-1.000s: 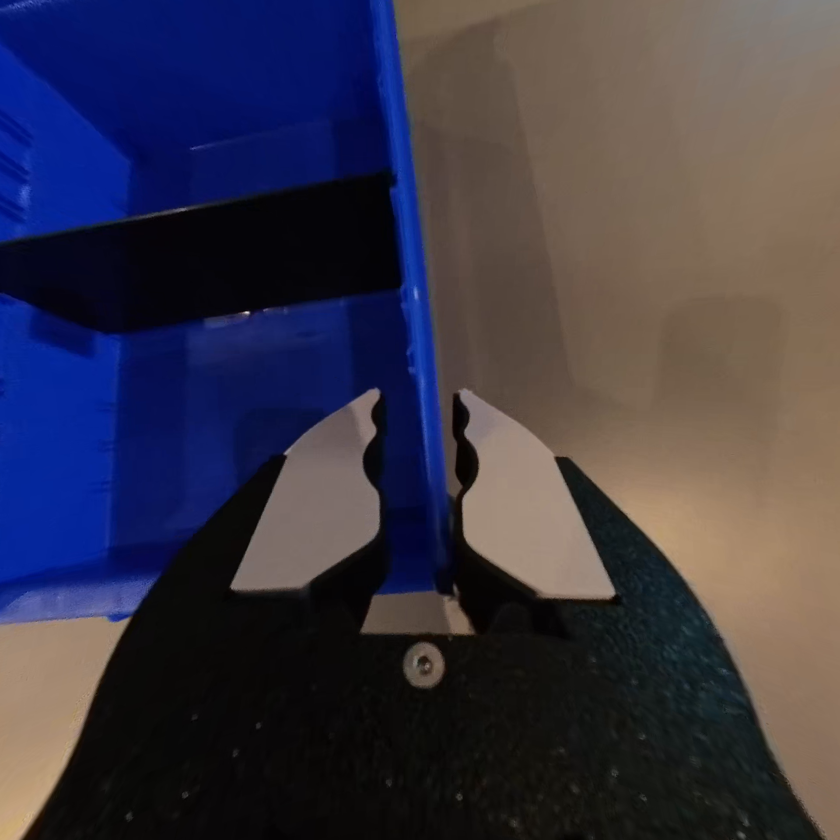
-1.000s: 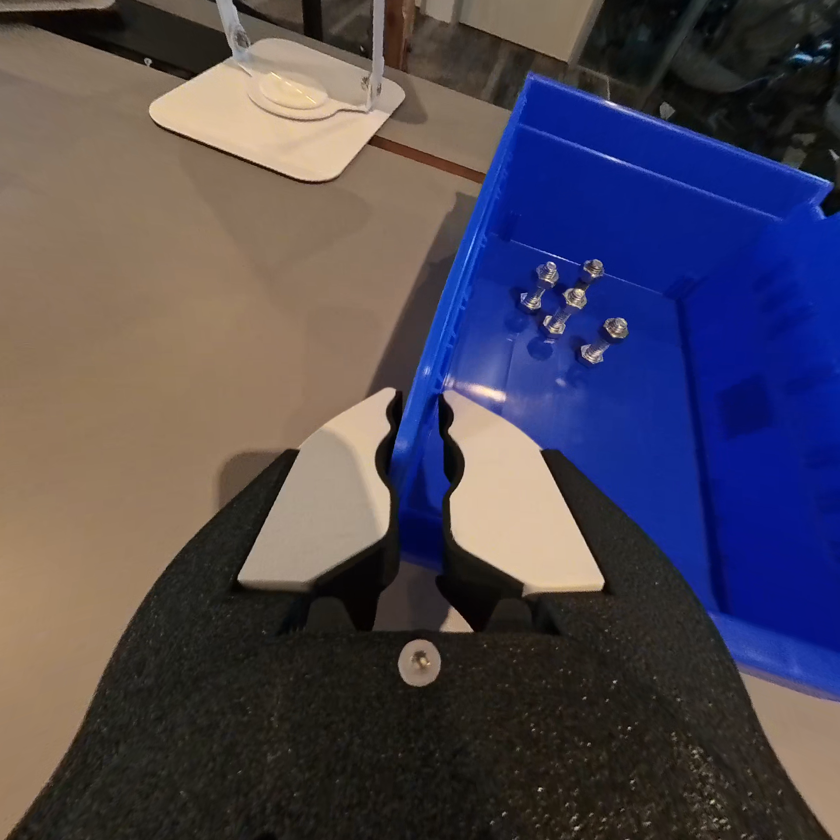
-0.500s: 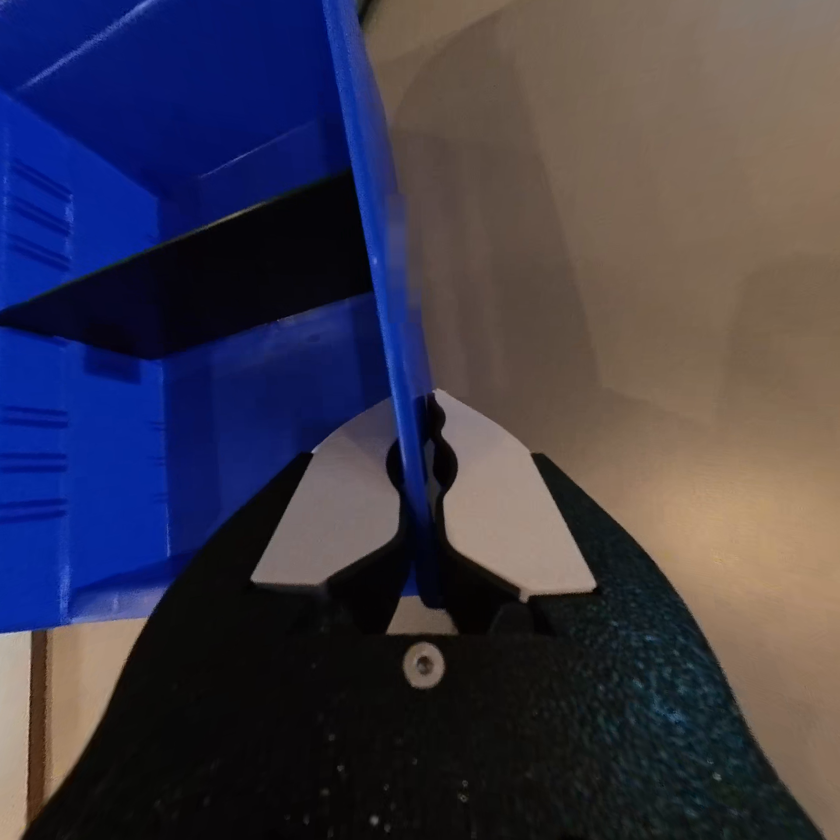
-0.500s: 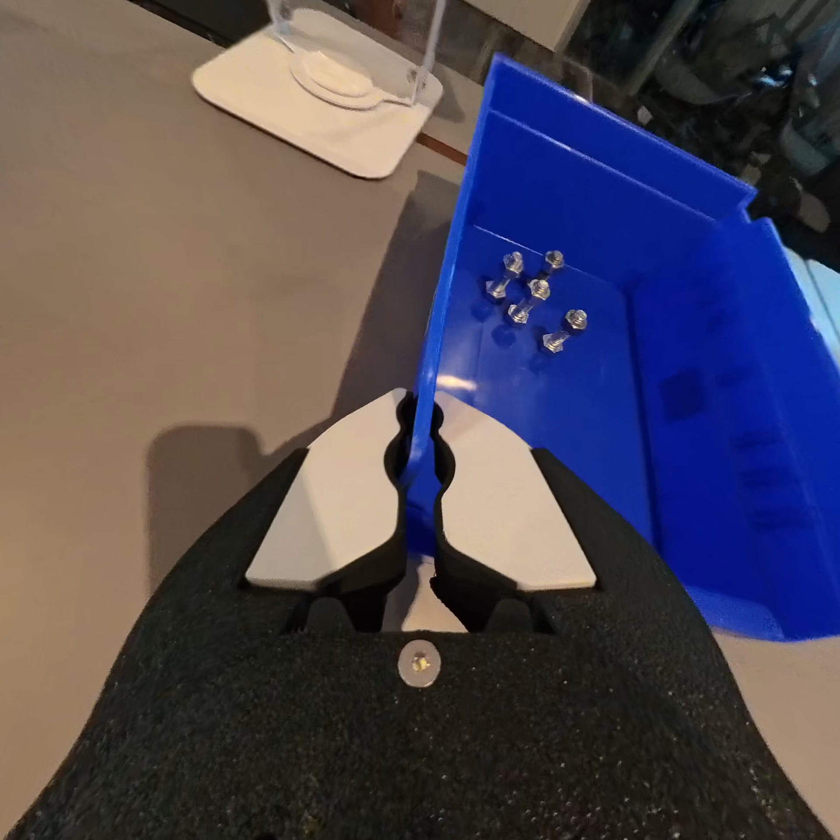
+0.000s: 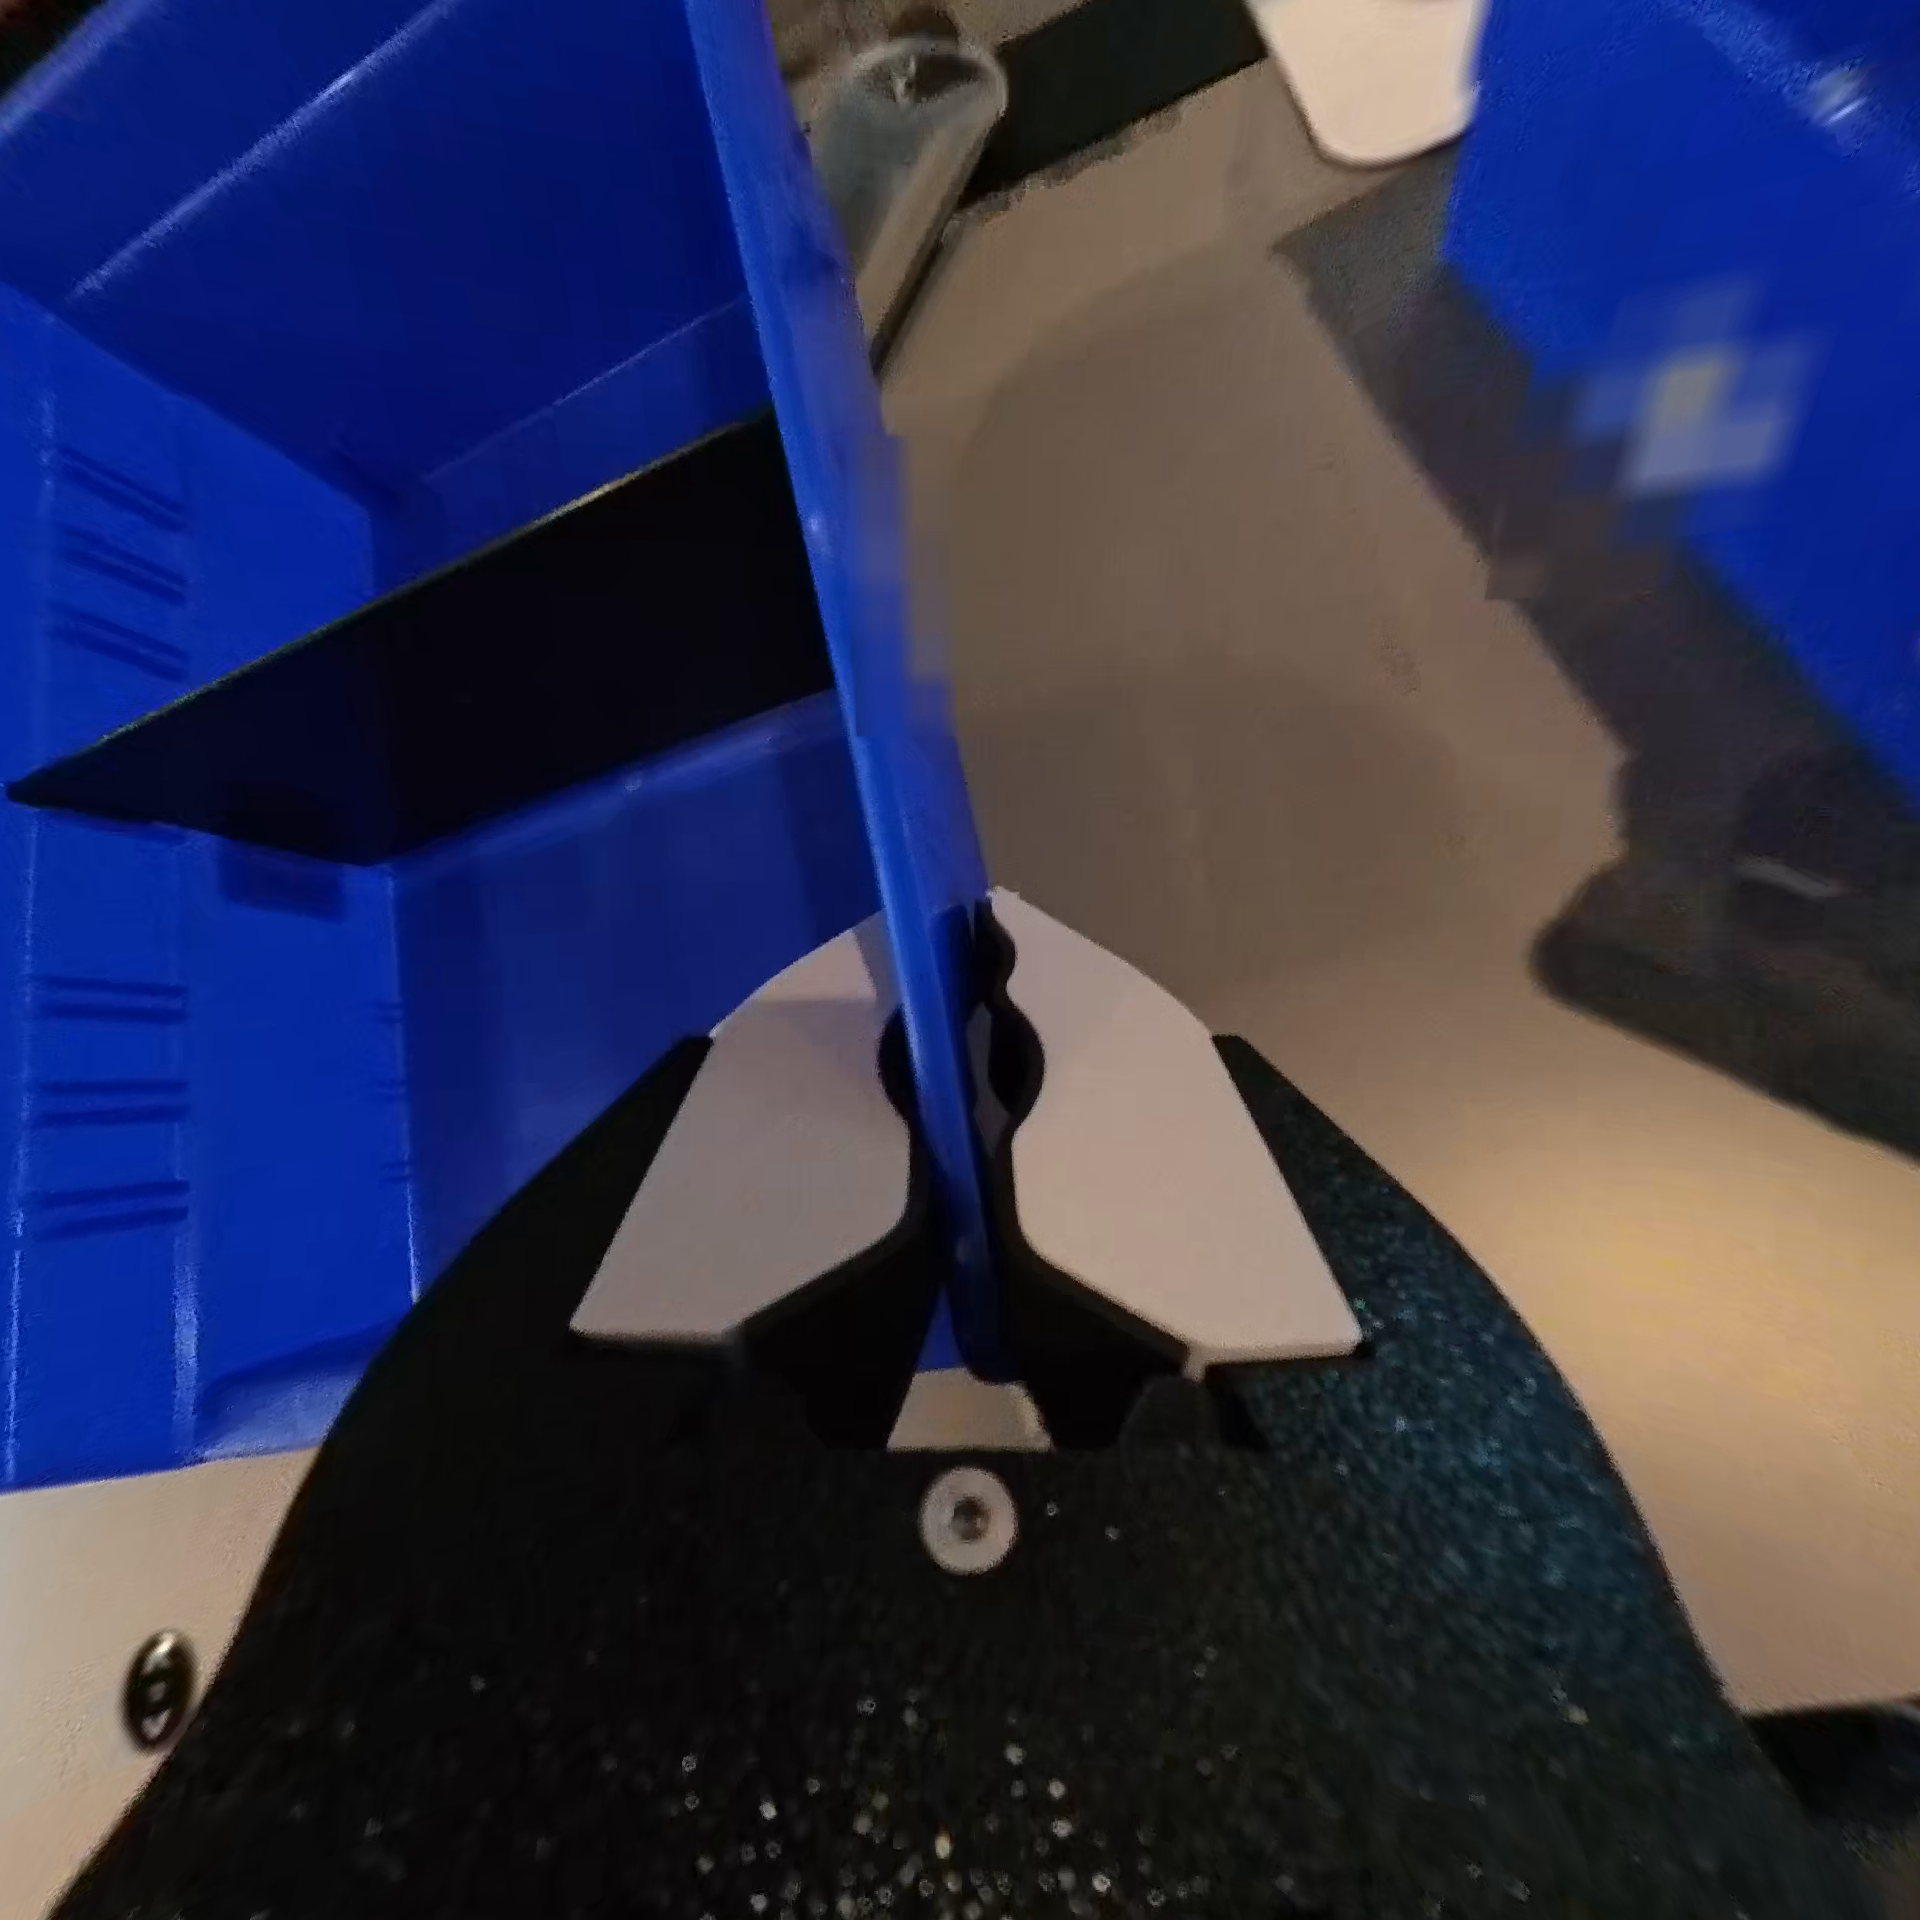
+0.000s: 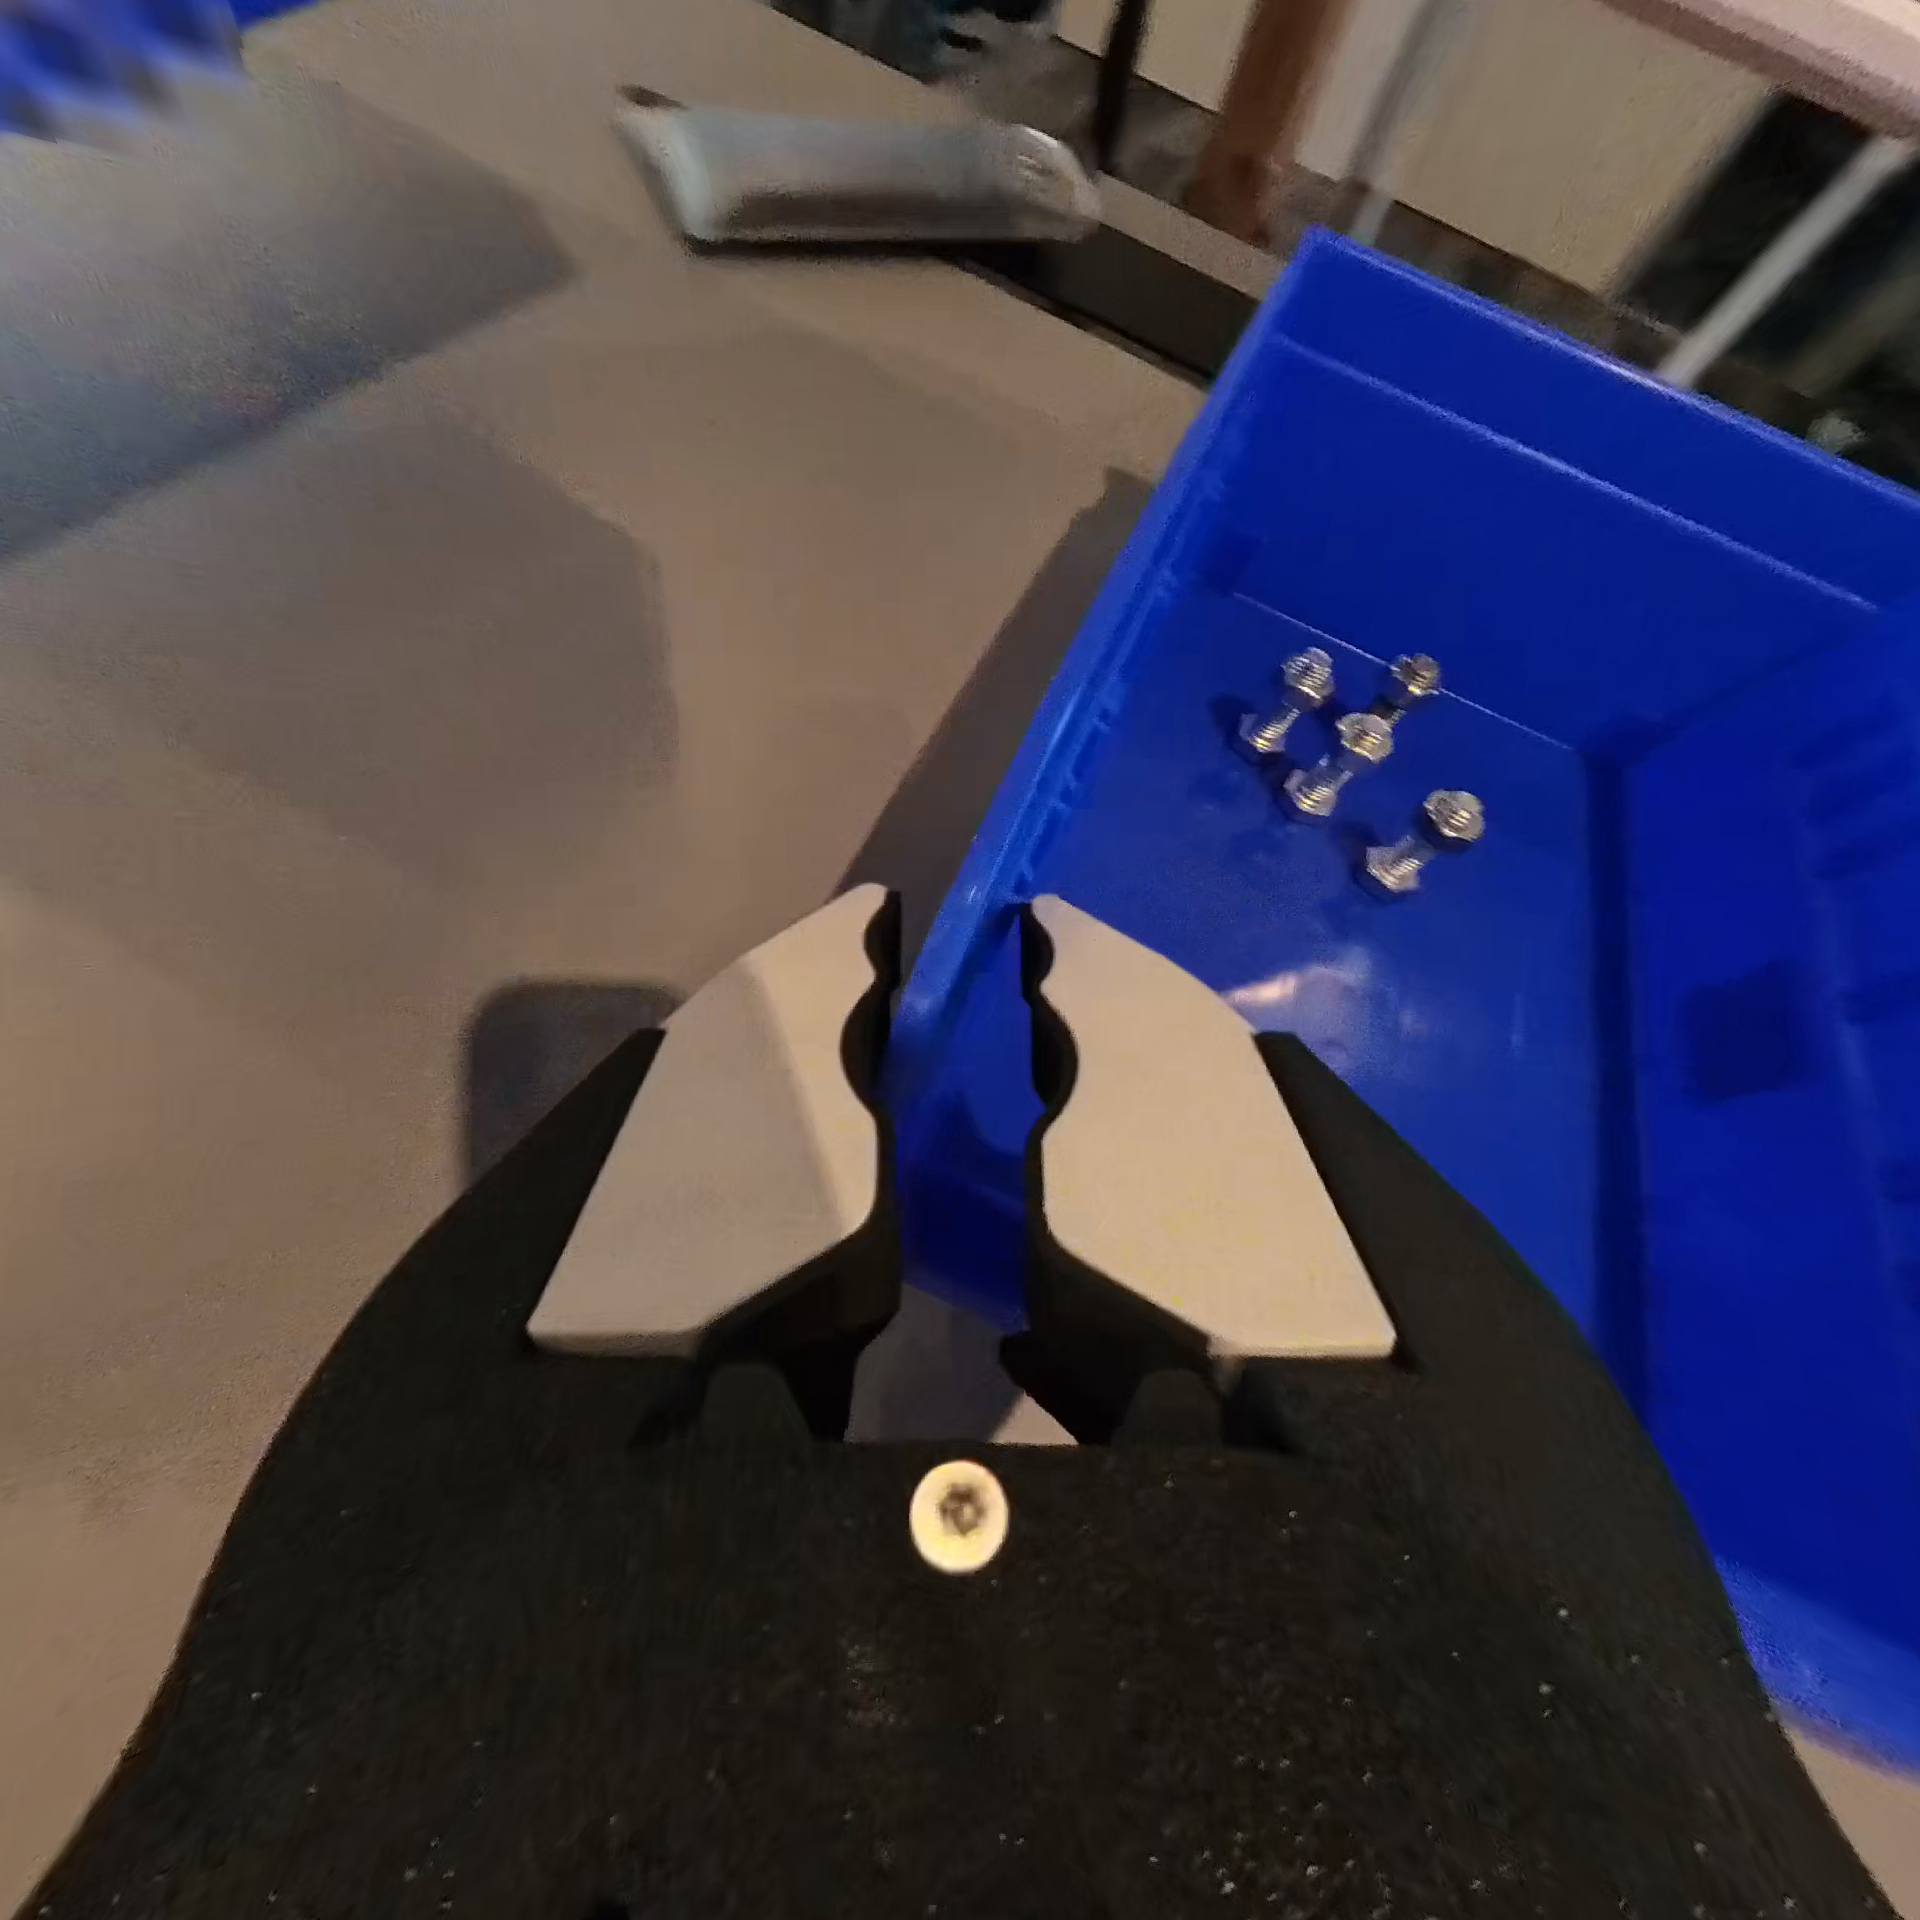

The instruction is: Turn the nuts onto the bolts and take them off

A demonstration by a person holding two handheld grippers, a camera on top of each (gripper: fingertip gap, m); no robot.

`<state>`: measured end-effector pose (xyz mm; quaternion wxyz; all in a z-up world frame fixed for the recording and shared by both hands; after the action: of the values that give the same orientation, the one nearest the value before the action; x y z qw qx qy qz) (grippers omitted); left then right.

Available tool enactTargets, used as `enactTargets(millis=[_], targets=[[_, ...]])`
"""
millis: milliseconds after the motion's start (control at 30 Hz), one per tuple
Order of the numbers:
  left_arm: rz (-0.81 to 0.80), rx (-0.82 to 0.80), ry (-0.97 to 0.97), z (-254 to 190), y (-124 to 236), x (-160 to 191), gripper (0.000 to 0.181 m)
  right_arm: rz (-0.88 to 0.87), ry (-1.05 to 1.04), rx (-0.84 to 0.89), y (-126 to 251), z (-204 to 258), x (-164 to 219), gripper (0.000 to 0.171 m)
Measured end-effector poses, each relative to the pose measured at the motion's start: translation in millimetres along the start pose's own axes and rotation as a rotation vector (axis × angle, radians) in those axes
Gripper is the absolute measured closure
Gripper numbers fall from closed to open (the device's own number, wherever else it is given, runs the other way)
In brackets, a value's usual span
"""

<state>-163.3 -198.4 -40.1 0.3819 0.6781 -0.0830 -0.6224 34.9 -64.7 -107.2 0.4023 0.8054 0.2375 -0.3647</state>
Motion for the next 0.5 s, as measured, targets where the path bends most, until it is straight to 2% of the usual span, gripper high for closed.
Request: enactTargets(millis=[100, 167, 233, 333, 500], targets=[[-0.051, 0.048, -0.032, -19, 27, -20, 0.176, -0.182, -0.013, -0.053, 13, 14, -34, 0.140], [-0.084, 0.106, -0.065, -42, 42, -34, 0.176, -0.356, -0.008, 0.051, 46, -12, -51, 0.133], [-0.107, 0.176, -0.126, -72, 54, -50, 0.177, -0.496, -0.035, 0.182, 86, -53, -54, 0.134], [-0.156, 0.319, -0.222, -134, 67, -79, 0.177, -0.620, -0.134, 0.320, 144, -116, -38, 0.137], [-0.197, 0.595, -0.398, -272, 76, -125, 0.176, -0.648, -0.242, 0.605, 234, -200, 15, 0.141]])
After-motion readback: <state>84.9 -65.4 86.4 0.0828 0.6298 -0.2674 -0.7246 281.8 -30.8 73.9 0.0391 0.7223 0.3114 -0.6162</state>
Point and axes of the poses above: each gripper's, where its closed fingertips meet, y back along the fingers, x out of its underside, z = x × y across the jaws, the point moved 3 cm from there along y, back along the fingers, and after that the axes turned 15 degrees about y, right-handed, at the moved point
